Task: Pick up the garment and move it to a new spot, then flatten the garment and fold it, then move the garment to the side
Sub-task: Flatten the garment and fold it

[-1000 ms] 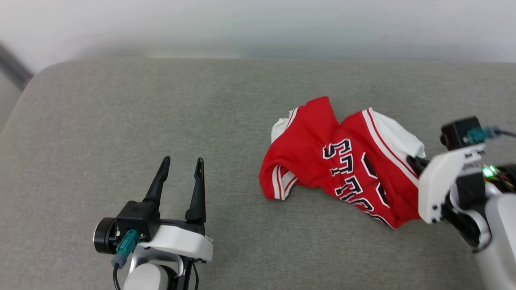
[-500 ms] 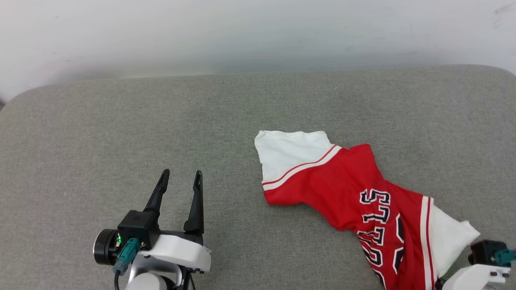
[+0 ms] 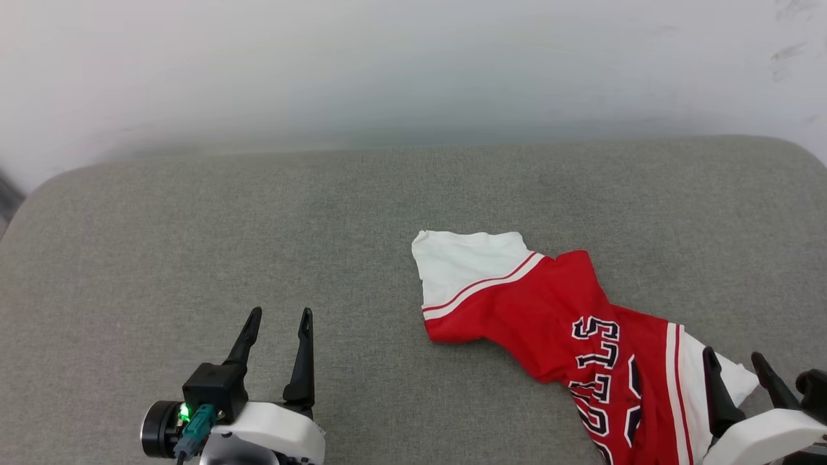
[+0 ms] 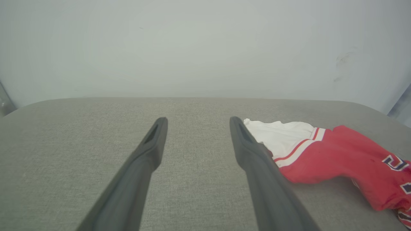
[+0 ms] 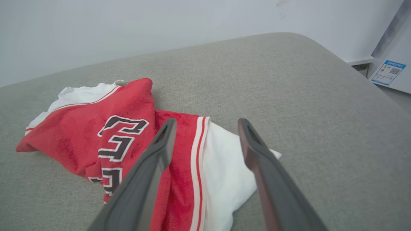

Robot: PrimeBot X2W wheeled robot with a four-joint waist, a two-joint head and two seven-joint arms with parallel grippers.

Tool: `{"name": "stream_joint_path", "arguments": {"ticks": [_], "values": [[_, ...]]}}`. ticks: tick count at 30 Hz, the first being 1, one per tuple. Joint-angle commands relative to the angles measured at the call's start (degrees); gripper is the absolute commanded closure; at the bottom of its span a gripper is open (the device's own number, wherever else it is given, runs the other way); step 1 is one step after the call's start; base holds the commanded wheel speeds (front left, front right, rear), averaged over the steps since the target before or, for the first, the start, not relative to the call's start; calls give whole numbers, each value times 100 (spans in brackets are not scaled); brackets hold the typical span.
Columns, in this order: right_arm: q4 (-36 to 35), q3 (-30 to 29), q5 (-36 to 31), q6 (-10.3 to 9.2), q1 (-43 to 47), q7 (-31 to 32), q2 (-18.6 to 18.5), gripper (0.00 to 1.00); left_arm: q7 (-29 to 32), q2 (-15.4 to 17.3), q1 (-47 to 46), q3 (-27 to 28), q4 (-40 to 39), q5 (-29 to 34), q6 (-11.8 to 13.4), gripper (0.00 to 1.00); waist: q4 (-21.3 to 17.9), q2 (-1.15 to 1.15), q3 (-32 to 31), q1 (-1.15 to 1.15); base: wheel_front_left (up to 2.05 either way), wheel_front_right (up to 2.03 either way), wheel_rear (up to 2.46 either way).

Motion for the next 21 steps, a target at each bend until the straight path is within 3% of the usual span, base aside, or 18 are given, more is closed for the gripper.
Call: {"name": "stream_joint_path", "arguments": {"ticks": [1,13,21], "values": [[-103,122,-116,-2,-74,-221,31,0,30,51,113,30,11,-22,44,0,-3,0,-167,0,0,0,0],[-990,794,-316,-2,237,-508,45,0,396,258,215,75,-59,-3,172,0,-60,0,-343,0,0,0,0],[-1350,1117,-166,-3,142,-419,47,0,1233,377,-642,-159,145,-136,-189,0,-369,0,84,0,0,0,0]]}}
